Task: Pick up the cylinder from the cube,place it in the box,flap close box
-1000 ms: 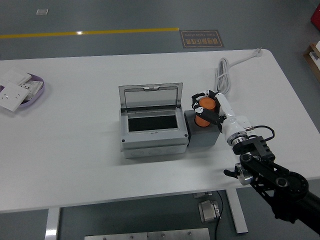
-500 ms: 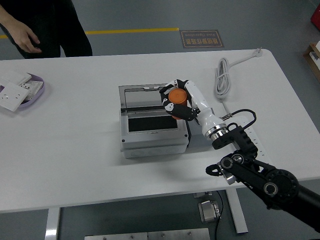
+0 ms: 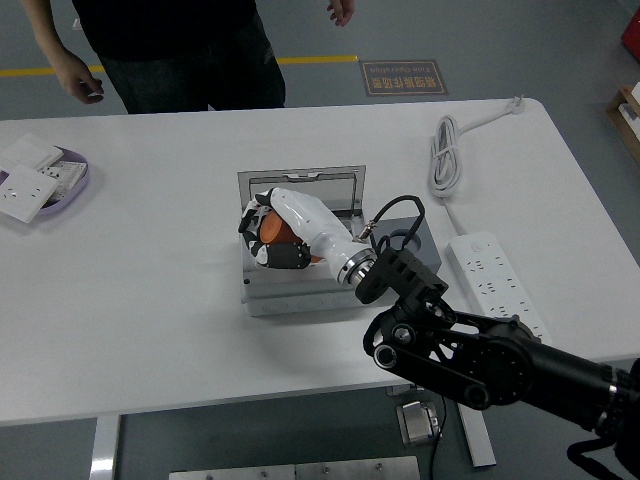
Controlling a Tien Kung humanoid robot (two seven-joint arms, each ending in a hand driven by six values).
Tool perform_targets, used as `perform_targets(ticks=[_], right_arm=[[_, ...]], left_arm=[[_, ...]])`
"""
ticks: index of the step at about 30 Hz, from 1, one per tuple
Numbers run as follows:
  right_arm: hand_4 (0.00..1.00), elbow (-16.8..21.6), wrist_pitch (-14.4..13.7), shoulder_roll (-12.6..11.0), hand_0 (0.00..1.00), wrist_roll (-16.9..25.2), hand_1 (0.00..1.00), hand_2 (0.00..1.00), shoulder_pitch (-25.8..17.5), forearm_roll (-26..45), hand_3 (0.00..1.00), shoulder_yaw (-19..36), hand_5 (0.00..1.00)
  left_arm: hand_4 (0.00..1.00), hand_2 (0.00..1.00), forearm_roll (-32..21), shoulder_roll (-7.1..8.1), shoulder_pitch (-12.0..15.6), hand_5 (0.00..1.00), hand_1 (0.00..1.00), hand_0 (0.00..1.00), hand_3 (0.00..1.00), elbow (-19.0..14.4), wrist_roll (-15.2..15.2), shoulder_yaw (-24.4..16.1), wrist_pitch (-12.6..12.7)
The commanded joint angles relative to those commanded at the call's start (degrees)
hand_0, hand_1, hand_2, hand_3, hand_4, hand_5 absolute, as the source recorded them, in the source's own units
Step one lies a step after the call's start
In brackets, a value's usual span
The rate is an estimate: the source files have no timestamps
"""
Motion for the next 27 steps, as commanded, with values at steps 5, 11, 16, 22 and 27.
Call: perform_targets(ticks=[5, 11, 16, 22, 27], right_arm=[[0.002, -1.7, 2.7, 1.8, 0.099, -4.2, 0.178, 0.289, 1.7, -7.5, 0.198, -1.7, 0.002], [0.002, -4.8, 5.2, 2.7, 0.110, -5.3, 0.191, 0.299, 2.8, -14.7, 0.207, -2.0, 0.002], [0.002, -6.5, 8.1, 2.4, 0.154, -5.4, 0.215, 0.311, 3.1, -16.1, 0.255, -1.5, 0.002], [0.076, -6.9, 11.1, 2.1, 0.477, -5.5, 0.434, 0.464, 2.9, -16.2, 0.435, -1.1, 0.002], [0.598, -7.0, 11.5, 2.0, 0.688, -5.4, 0.637, 0.624, 2.8, -16.2, 0.649, -0.7, 0.039]], left_arm=[[0.722, 0.625, -0.3, 0.02, -0.1, 0.253, 0.647, 0.629, 0.668, 0.0, 0.0, 0.2, 0.0], [0.722, 0.625, 0.1, 0.00, -0.1, 0.253, 0.647, 0.629, 0.668, -0.1, 0.0, -0.1, 0.0], [0.722, 0.625, -0.2, -0.03, 0.0, 0.253, 0.647, 0.629, 0.668, -0.1, 0.0, 0.2, 0.0], [0.722, 0.625, -0.2, -0.07, 0.0, 0.253, 0.647, 0.629, 0.668, -0.1, 0.0, 0.2, 0.0], [0.722, 0.625, -0.1, -0.13, 0.0, 0.253, 0.647, 0.629, 0.668, -0.1, 0.0, 0.2, 0.0]])
